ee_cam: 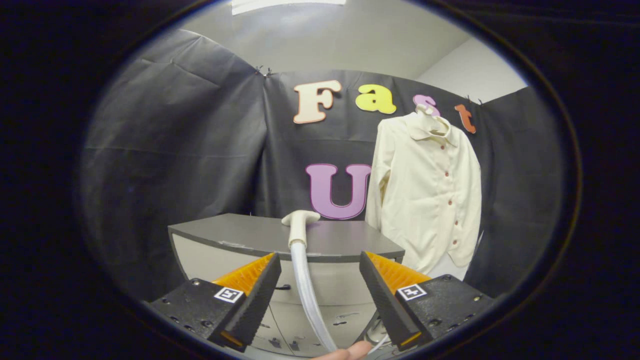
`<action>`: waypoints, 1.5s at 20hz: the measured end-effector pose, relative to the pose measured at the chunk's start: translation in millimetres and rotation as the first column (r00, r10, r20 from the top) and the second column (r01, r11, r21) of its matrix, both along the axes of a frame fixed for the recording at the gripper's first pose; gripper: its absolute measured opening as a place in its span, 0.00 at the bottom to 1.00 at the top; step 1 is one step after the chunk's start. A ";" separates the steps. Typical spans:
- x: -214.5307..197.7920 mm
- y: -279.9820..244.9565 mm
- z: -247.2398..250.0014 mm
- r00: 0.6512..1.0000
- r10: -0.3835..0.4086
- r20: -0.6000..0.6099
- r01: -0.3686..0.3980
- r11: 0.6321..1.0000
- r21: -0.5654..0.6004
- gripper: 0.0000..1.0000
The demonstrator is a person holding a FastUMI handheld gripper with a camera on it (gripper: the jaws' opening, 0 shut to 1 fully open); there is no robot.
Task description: Iron the clothes twice with a garment steamer, once on the left side and once on the right side.
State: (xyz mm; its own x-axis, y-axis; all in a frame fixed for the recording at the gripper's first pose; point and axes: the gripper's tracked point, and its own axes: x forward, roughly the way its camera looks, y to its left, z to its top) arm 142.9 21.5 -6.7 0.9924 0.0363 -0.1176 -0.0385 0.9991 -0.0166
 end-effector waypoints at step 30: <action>192.9 63.0 -83.2 0.905 -0.072 -0.420 0.006 0.988 -0.157 0.65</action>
